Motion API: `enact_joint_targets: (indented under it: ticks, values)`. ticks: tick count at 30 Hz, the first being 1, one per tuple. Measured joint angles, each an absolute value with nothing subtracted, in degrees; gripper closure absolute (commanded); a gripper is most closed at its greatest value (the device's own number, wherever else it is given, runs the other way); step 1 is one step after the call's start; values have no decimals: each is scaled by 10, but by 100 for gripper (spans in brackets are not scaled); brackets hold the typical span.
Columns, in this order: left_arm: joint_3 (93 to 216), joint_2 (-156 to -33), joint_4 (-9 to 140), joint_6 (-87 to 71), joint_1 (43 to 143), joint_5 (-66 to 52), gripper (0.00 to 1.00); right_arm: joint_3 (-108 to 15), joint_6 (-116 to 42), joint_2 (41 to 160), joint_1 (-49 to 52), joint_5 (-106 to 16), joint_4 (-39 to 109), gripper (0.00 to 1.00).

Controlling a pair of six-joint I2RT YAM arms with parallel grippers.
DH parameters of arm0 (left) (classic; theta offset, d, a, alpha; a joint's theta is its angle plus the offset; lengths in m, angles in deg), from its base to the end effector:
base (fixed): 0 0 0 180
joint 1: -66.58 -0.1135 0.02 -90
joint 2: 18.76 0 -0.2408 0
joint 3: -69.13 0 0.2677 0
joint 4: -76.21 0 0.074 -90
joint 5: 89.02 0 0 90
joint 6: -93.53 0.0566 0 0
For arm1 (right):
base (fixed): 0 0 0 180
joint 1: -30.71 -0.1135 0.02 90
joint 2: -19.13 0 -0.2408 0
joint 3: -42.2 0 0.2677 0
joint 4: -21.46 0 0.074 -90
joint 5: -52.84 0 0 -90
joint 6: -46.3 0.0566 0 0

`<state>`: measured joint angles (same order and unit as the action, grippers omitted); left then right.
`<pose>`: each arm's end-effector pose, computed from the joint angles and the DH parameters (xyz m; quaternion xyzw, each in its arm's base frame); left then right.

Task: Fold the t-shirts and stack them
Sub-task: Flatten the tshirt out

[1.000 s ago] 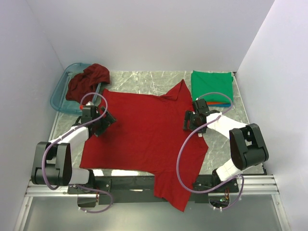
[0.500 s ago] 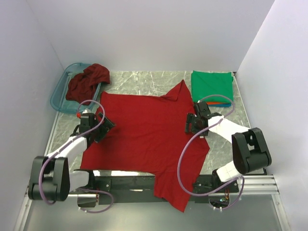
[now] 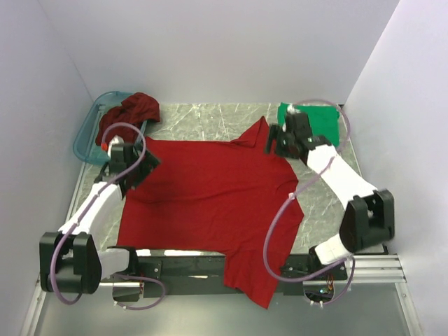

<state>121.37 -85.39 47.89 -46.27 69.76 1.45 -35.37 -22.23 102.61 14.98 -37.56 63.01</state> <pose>0.2793 -0.0151 0.1794 -0.3640 0.8406 -0.1755 0.3606 0.3341 0.0945 0.2290 0.0454 0.9308 0.1188 0.3428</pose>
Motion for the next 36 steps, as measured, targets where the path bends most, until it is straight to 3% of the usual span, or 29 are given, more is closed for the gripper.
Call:
enact_joint_targets:
  ticks: [6, 15, 19, 26, 36]
  values:
    - [1299, -863, 473, -457, 688, 44, 0, -522, -228, 1171, 150, -384, 634, 22]
    - [1302, -732, 456, -473, 673, 129, 1, -713, -238, 1386, 149, -395, 676, 27]
    - [1297, -724, 447, -478, 672, 129, 0, -760, -239, 1444, 147, -400, 697, 29]
    - [1281, -737, 417, -479, 671, 124, 1, -794, -241, 1489, 144, -403, 716, 44]
    - [1281, -738, 414, -478, 671, 122, 1, -807, -240, 1510, 144, -422, 717, 48]
